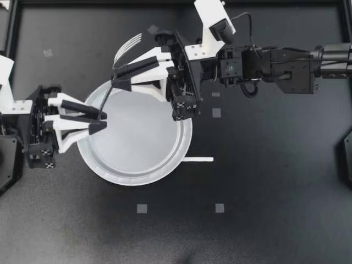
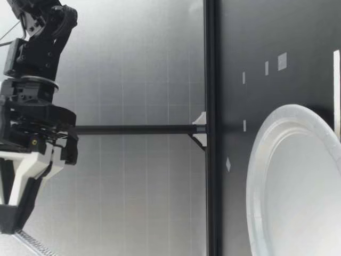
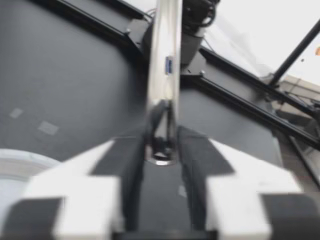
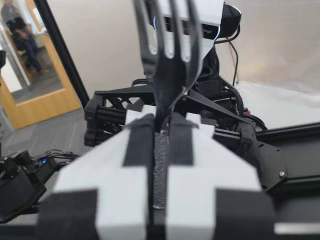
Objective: Pick up the fork and place it on the plate.
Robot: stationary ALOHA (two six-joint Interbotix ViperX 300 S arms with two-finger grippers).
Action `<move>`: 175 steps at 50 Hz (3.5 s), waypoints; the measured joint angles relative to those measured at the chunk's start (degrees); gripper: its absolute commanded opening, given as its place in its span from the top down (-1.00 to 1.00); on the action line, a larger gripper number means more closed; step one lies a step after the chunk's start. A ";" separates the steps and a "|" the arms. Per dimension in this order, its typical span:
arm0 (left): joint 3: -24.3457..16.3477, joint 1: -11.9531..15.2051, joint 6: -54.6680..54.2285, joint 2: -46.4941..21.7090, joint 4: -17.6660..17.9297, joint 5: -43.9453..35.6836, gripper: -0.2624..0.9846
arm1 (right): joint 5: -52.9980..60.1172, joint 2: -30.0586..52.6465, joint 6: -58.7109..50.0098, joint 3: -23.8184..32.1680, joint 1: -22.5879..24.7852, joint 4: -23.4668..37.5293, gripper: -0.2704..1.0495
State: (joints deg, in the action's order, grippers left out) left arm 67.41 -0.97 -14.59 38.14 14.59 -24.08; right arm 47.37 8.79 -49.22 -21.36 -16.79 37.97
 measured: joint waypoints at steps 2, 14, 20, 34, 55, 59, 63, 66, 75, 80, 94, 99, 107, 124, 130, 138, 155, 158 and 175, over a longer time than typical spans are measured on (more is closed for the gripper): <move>0.00 0.00 0.00 0.00 0.00 0.00 0.48 | 0.00 0.00 0.00 0.00 0.00 0.00 0.60; 0.35 0.00 0.09 1.23 0.00 0.79 0.50 | 0.09 0.00 -0.18 -0.53 0.00 -0.09 0.46; 0.35 0.00 0.18 1.23 0.00 2.29 0.50 | 0.18 0.00 0.26 -1.05 0.00 0.00 0.00; 0.35 0.00 0.09 2.37 -0.09 3.43 0.50 | -0.09 0.00 0.97 -3.08 0.00 -0.09 -0.53; 0.70 0.00 -6.15 4.83 2.55 33.31 0.50 | -13.36 -11.34 -0.44 -19.86 -0.53 -1.32 -0.53; 2.37 0.00 -10.28 3.34 2.72 40.08 0.50 | -13.80 -12.74 -0.70 -20.92 -0.53 -1.49 -0.53; 3.96 0.00 -13.80 1.85 2.72 44.21 0.50 | -13.97 -14.24 -1.23 -22.15 -0.53 -1.67 -0.53; 4.48 0.00 -15.12 1.41 2.64 45.70 0.50 | -13.97 -14.41 -1.58 -22.59 -0.53 -1.76 -0.53; 5.10 0.00 -16.17 -1.32 1.93 46.67 0.50 | -12.83 -14.41 -3.08 -23.38 -0.53 -1.85 -0.52; 5.10 0.00 -16.26 -5.19 1.14 44.56 0.50 | -11.34 -14.41 -3.08 -23.55 -0.53 -1.93 -0.52; 4.39 0.00 -16.08 -15.12 -1.23 37.71 0.50 | -9.84 -14.24 -3.16 -24.17 -0.53 -2.11 -0.52; 4.22 0.00 -16.17 -17.05 -1.67 37.27 0.50 | -9.40 -13.71 -3.52 -24.35 -0.53 -2.29 -0.52; 3.87 0.00 -16.08 -18.90 -1.85 36.39 0.50 | -8.79 -13.01 -3.78 -24.35 -0.53 -2.55 -0.52; 2.55 0.00 -15.91 -18.63 -1.85 39.29 0.42 | -7.91 -12.66 -4.39 -24.35 -0.53 -2.72 -0.52; 2.46 0.00 -15.91 -18.54 -1.85 39.64 0.32 | -7.91 -12.74 -4.39 -24.35 -0.53 -2.72 -0.52; 2.46 0.00 -16.00 -18.63 -1.85 39.90 0.15 | -7.91 -12.66 -4.48 -24.35 -0.53 -2.72 -0.52; 2.46 0.00 -16.00 -18.81 -1.76 39.81 -0.14 | -7.91 -12.66 -5.19 -24.35 -0.53 -2.72 -0.52; 2.46 -0.09 -16.08 -18.81 -1.76 39.81 -0.20 | -7.91 -12.66 -5.36 -24.35 -0.53 -2.72 -0.52; 0.09 0.00 -15.64 -15.21 -1.67 40.25 -0.56 | -7.91 -12.66 -5.54 -24.35 -0.53 -2.81 -0.52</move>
State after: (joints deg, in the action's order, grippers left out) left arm 67.50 -0.97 -30.23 22.94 12.92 16.17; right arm 39.46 -3.87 -54.76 -45.70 -17.31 35.16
